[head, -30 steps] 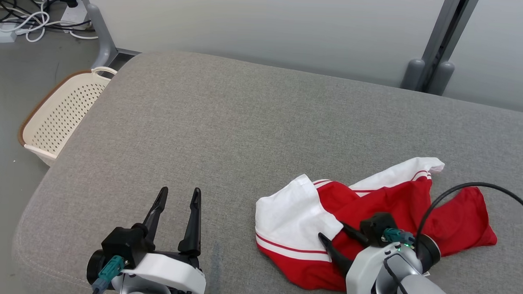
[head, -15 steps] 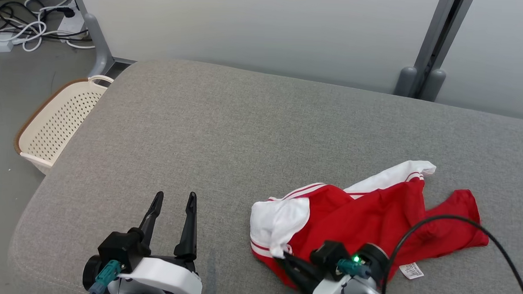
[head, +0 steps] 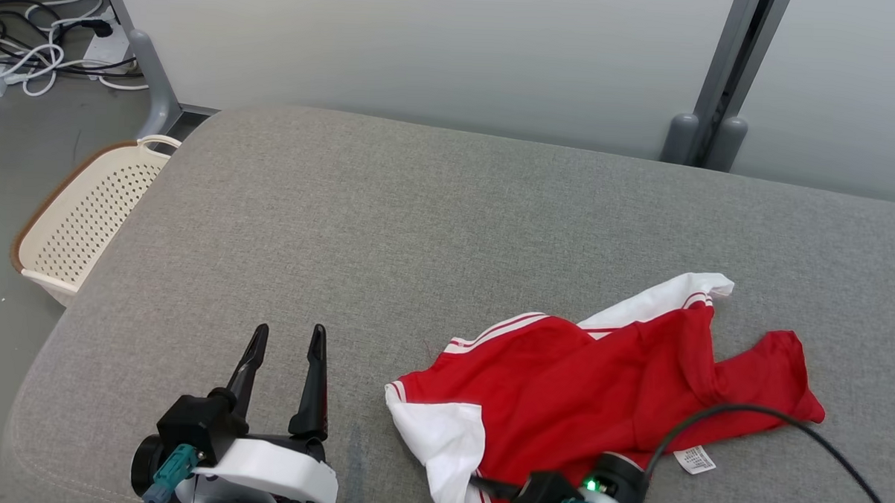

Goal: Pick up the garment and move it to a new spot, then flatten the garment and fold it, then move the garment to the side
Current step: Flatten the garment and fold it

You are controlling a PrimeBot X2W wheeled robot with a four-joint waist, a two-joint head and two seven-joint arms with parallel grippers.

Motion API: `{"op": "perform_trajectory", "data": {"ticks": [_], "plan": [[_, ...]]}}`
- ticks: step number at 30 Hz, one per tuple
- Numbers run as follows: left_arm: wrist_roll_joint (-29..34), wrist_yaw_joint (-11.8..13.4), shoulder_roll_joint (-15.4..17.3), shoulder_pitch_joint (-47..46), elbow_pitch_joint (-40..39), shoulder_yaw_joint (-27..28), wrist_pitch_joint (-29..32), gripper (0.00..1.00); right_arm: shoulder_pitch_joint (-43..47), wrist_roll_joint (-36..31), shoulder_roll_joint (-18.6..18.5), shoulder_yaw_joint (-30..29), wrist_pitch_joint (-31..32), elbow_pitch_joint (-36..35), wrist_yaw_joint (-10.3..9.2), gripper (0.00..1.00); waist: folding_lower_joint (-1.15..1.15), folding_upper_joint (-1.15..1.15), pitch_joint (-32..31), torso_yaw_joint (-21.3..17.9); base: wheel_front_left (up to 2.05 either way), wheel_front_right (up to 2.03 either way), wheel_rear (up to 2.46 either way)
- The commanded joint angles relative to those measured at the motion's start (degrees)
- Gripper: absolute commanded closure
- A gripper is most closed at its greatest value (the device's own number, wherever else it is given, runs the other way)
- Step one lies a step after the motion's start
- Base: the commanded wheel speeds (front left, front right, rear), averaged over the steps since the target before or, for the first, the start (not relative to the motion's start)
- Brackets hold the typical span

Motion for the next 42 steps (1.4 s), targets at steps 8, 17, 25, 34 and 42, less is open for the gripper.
{"op": "perform_trajectory", "data": {"ticks": [8,17,25,34,42], "plan": [[0.23,0.02,0.23,0.89,-0.48,0.61,-0.26,0.00,1.37,1.93,-4.56,-9.79,-0.22,-7.01,0.01,0.00,0.00,0.00,-0.14,-0.64,0.00,0.00,0.00],[-0.49,-0.06,0.25,-0.49,-0.64,-0.64,-0.26,0.00,-0.64,-6.29,-8.65,-19.94,8.33,-6.96,0.00,0.00,0.00,0.00,1.12,0.01,0.00,0.00,0.00],[-1.49,0.29,0.24,-1.64,-0.41,-1.38,-0.26,0.00,-7.26,-6.31,-11.88,-13.85,14.47,-0.78,0.01,0.00,0.00,0.00,2.59,3.03,0.00,0.00,0.00],[-2.21,0.76,0.23,-2.15,-0.82,-1.76,-0.26,0.00,-12.46,-0.55,-12.28,-5.59,17.41,5.35,0.01,0.00,0.00,0.00,3.52,4.70,0.00,0.00,0.00],[-2.64,1.03,0.24,-2.74,-1.13,-2.27,-0.26,0.00,-15.73,3.42,-10.09,-1.36,14.11,13.59,0.01,1.00,0.00,0.00,4.54,5.43,0.00,0.00,0.00]]}}
